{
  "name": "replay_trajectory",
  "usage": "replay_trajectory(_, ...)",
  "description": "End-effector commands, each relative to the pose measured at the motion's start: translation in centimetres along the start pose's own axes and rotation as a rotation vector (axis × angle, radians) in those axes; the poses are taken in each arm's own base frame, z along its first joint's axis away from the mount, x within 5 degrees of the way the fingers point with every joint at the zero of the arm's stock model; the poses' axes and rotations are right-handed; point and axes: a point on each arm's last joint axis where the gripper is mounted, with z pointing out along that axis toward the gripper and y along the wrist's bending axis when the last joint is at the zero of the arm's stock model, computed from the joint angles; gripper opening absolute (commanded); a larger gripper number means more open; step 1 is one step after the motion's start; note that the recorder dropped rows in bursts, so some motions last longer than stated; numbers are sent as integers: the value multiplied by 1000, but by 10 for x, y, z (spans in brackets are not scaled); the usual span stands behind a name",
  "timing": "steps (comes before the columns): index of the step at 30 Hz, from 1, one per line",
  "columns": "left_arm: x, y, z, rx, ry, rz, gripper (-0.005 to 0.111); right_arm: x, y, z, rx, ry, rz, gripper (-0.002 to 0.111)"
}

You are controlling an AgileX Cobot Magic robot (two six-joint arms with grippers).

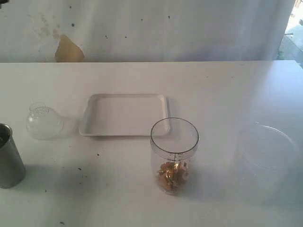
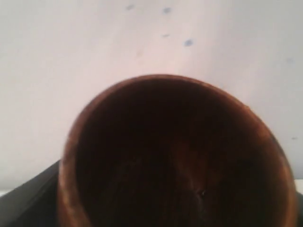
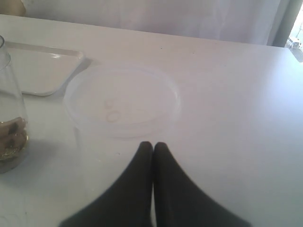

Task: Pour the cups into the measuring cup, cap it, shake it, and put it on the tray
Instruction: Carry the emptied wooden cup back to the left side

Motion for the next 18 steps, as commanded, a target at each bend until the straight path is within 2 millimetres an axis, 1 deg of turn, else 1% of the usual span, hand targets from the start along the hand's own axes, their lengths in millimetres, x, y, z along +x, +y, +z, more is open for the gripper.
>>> replay_trajectory(1,43,61,-11,-167,51,-113,0,1,0,0,-2,-3,-5,0)
replay_trajectory(2,69,76,-12,-206,110,-130,0,1,0,0,-2,-3,-5,0)
replay_trajectory(3,80,79,-11,-215,134,-133,0,1,0,0,-2,-3,-5,0)
replay_trajectory(4,105,84,-8,-217,178,-128,0,1,0,0,-2,-3,-5,0)
replay_trajectory(5,124,85,-3,-207,214,-121,0,1,0,0,-2,-3,-5,0)
replay_trajectory(6,140,83,3,-188,248,-114,0,1,0,0,-2,-3,-5,0)
replay_trajectory(9,177,75,21,-100,303,-159,0,1,0,0,-2,-3,-5,0)
replay_trajectory(13,207,69,35,-35,291,-203,0,1,0,0,-2,-3,-5,0)
replay_trajectory(18,227,65,42,-4,287,-198,0,1,0,0,-2,-3,-5,0)
